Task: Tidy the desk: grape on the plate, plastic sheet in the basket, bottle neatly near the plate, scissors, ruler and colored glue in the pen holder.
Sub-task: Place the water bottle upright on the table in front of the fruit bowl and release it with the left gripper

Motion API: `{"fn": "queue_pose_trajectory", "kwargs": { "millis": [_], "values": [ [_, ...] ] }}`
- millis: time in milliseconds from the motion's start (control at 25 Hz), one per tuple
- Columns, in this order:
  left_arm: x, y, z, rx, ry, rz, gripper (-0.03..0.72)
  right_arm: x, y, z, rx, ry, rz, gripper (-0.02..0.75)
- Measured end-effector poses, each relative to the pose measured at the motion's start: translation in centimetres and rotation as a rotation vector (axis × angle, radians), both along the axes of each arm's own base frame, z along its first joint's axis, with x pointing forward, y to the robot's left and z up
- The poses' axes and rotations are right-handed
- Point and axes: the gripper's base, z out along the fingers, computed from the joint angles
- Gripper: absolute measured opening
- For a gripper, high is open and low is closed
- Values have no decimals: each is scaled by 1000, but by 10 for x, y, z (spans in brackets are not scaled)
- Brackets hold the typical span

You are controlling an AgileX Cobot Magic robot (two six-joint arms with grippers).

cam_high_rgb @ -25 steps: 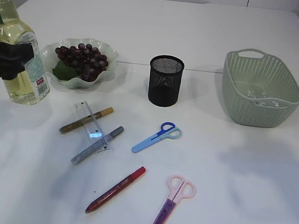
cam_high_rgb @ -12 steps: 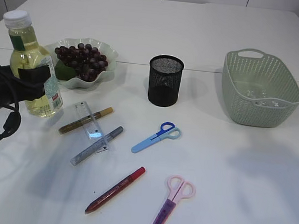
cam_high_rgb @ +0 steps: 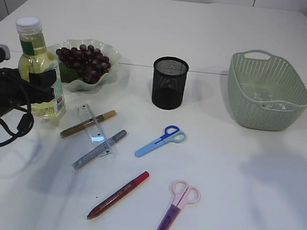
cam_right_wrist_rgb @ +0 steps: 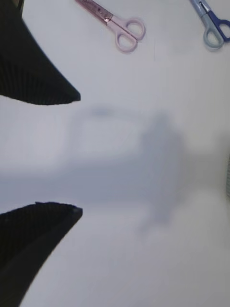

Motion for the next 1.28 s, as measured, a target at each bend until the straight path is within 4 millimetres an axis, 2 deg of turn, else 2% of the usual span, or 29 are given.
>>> {"fn": "queue_pose_trajectory", "kwargs": {
  "millis": [480,1120,1280],
  "values": [
    [15,-1,-22,29,28,15,411,0,-2,0,-23,-3,-2,503],
    [17,0,-24,51,9,28,412,1,-4,0,-47,-6,-5,503],
    [17,0,-24,50,9,31,444,1,-4,0,-48,-6,-3,503]
  ]
}}
